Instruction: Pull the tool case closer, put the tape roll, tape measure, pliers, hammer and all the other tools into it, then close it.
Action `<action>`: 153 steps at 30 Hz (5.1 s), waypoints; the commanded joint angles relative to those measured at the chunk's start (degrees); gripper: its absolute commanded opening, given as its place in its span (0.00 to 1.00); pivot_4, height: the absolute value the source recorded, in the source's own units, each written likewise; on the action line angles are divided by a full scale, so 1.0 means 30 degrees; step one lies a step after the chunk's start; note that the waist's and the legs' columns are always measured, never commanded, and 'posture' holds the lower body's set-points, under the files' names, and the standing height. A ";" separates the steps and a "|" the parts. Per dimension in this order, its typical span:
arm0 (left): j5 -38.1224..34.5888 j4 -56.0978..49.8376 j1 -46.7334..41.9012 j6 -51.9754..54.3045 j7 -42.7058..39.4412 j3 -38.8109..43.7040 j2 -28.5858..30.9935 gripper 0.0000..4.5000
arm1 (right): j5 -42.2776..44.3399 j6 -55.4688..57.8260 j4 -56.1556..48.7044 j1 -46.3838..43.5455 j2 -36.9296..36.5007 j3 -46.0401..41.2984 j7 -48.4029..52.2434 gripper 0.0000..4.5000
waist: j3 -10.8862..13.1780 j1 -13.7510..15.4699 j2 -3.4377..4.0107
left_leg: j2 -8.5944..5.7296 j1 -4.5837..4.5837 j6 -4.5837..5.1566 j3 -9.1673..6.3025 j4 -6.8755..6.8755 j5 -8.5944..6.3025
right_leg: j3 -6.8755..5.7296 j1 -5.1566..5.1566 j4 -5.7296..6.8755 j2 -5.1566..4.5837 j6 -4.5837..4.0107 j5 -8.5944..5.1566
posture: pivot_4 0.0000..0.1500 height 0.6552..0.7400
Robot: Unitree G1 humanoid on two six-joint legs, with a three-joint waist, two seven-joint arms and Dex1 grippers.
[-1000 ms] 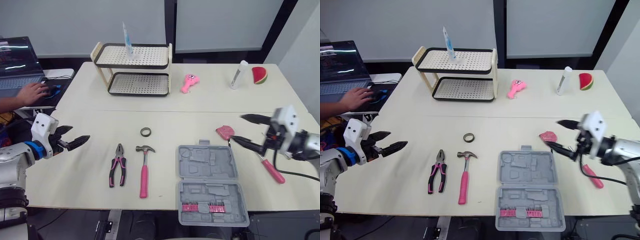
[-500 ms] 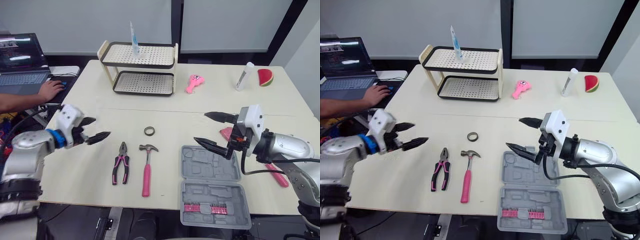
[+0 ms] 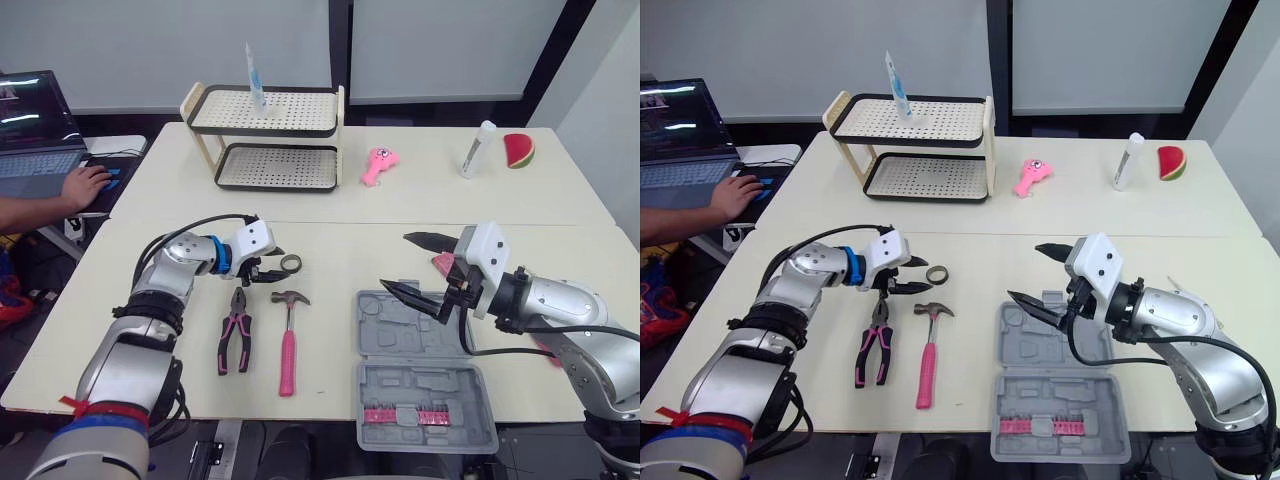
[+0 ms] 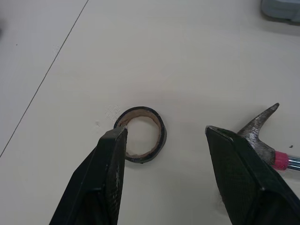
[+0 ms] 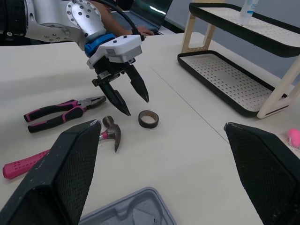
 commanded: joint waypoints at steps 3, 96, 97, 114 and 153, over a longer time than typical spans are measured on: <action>0.0753 0.2074 -0.1291 -0.0768 0.0922 0.0135 -0.0757 0.43 | -0.0438 -0.0334 -0.1225 0.0482 -0.0214 -0.0518 -0.0452 1.00 | 0.0004 0.0033 -0.0007 | 0.0001 -0.0001 0.0000 -0.0010 0.0001 0.0000 | -0.0004 -0.0005 0.0004 0.0001 0.0000 0.0000 | 1.00 1.00; 0.1209 -0.7839 0.0276 0.3600 -0.3569 -0.4108 -0.5877 0.36 | -0.3790 0.0625 -0.4160 0.7281 -0.0616 0.0079 -0.2612 1.00 | 0.0008 0.0106 -0.0037 | 0.0015 -0.0005 -0.0001 -0.0005 0.0028 0.0001 | 0.0031 0.0014 0.0023 0.0039 0.0001 -0.0002 | 1.00 1.00; 0.1110 -0.8187 0.0355 0.3761 -0.3685 -0.4102 -0.5723 0.36 | -0.3785 0.0607 -0.4131 0.7249 -0.0621 0.0077 -0.2597 1.00 | 0.0007 0.0105 -0.0036 | 0.0016 -0.0005 -0.0001 -0.0005 0.0028 0.0001 | 0.0032 0.0015 0.0023 0.0039 0.0001 -0.0002 | 1.00 1.00; -0.2103 -0.6207 0.3346 0.0720 -0.0528 -0.0682 -0.6825 0.10 | -0.3825 -0.0191 -0.3638 0.7708 -0.0417 -0.0658 -0.2511 1.00 | 0.0004 0.0126 -0.0034 | 0.0014 0.0002 -0.0002 -0.0001 0.0032 0.0001 | 0.0030 0.0018 0.0034 0.0036 0.0002 -0.0002 | 1.00 1.00; -0.6821 -1.0620 0.2474 0.7750 -0.5216 0.3854 0.0741 0.36 | 0.0317 -0.0715 0.2557 0.6821 -0.4332 -0.8881 0.4324 1.00 | -0.0011 -0.0314 -0.0026 | 0.0060 0.0039 -0.0001 0.0030 0.0014 0.0001 | 0.0061 0.0020 0.0062 0.0079 -0.0001 -0.0002 | 1.00 1.00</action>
